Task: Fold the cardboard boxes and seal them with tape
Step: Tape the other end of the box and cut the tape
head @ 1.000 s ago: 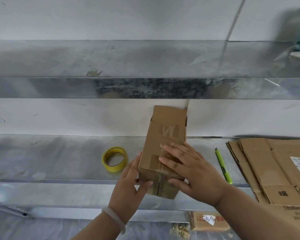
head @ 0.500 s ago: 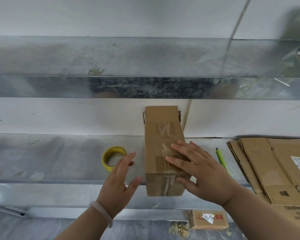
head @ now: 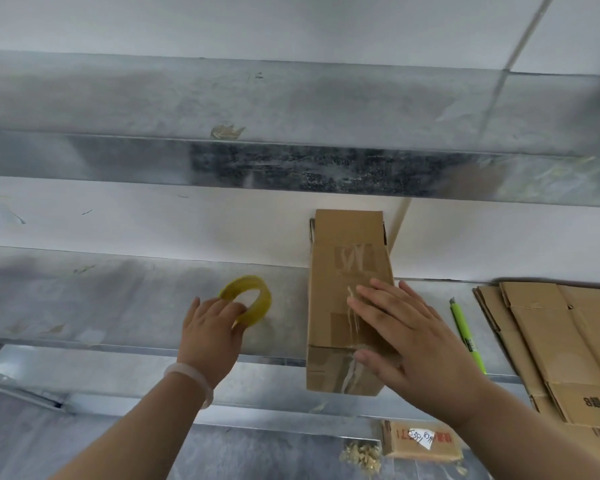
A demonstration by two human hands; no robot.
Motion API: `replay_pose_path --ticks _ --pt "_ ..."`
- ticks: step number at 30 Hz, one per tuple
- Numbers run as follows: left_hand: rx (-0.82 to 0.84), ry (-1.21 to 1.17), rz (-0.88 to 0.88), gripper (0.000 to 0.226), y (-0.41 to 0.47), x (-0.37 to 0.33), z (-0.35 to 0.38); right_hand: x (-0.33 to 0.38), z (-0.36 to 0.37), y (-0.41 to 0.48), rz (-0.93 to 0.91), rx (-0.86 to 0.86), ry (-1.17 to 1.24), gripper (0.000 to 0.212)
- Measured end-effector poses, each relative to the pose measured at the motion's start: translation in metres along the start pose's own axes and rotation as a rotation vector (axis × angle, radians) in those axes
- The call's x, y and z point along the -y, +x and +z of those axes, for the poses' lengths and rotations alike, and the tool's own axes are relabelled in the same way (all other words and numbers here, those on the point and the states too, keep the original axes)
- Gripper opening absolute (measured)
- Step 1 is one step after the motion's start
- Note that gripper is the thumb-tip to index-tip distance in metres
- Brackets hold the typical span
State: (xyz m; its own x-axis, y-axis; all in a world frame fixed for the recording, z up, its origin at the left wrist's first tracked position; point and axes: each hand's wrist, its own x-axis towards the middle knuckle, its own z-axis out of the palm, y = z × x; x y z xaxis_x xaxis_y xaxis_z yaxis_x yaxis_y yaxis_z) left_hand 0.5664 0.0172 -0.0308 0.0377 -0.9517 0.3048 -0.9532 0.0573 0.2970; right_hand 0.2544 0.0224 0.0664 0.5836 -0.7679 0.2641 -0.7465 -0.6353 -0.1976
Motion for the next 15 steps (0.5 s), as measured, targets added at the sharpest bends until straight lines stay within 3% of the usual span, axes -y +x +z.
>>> replay_pose_path --ticks 3,7,10,15 --pt "-0.155 -0.175 0.077 0.027 0.0 -0.017 -0.036 0.015 -0.011 0.018 0.069 -0.057 0.13 0.053" --pt "-0.214 -0.271 0.255 0.022 0.001 -0.045 -0.076 0.041 -0.022 0.054 0.201 0.025 0.431 0.056" --pt "-0.215 -0.241 0.31 0.018 0.001 -0.066 -0.089 0.052 -0.024 0.066 0.233 -0.034 0.474 0.053" --pt "-0.208 -0.213 0.296 0.019 -0.005 -0.084 -0.098 0.053 -0.024 0.059 0.259 -0.23 0.467 0.024"
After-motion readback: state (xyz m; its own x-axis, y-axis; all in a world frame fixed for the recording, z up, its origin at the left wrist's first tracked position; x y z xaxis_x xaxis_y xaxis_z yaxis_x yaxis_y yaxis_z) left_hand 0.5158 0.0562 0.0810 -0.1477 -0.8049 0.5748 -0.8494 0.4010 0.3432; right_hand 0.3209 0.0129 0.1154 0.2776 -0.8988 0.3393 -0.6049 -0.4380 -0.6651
